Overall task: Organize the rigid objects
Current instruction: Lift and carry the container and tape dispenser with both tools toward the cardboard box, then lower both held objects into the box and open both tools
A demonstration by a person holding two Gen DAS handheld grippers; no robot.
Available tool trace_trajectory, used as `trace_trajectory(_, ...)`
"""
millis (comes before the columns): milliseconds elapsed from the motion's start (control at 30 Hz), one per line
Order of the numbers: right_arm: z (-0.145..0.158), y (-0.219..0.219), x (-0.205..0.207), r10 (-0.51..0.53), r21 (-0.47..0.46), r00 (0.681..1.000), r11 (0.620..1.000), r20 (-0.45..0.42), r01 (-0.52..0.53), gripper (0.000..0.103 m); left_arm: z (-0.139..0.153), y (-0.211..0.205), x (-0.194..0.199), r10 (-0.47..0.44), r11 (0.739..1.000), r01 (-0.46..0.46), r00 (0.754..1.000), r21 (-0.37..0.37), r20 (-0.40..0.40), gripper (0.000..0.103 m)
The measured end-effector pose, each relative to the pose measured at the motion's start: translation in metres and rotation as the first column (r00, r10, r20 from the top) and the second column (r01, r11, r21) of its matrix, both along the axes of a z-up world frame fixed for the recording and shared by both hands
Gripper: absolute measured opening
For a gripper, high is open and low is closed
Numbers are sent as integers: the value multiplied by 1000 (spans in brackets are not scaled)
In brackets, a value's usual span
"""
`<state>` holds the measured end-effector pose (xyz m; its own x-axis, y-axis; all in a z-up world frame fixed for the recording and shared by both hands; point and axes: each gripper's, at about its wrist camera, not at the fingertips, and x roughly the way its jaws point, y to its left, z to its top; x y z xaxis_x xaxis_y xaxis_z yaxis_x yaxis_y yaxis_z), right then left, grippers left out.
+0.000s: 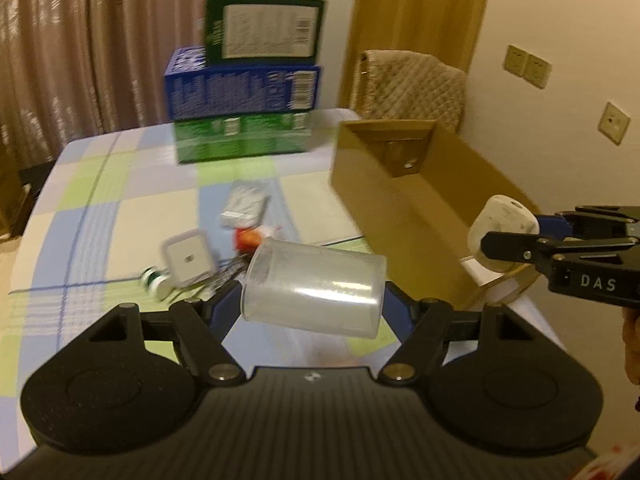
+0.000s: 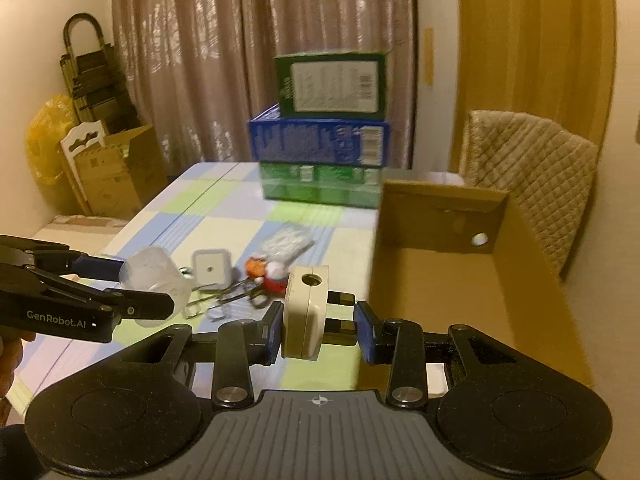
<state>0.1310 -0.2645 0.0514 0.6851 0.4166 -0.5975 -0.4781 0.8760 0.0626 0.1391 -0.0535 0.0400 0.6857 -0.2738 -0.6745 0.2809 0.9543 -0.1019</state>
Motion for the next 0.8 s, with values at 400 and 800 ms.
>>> trace_trajectory(400, 6, -91, 54, -162, -20, 987, 987, -4, 162, 34, 19, -112, 49, -166, 985, 168, 985, -38, 40, 70)
trace_trajectory(800, -38, -135, 92, -217, -44, 973, 976, -79, 215, 34, -19, -183, 97, -307, 951, 307, 952, 33, -6, 70)
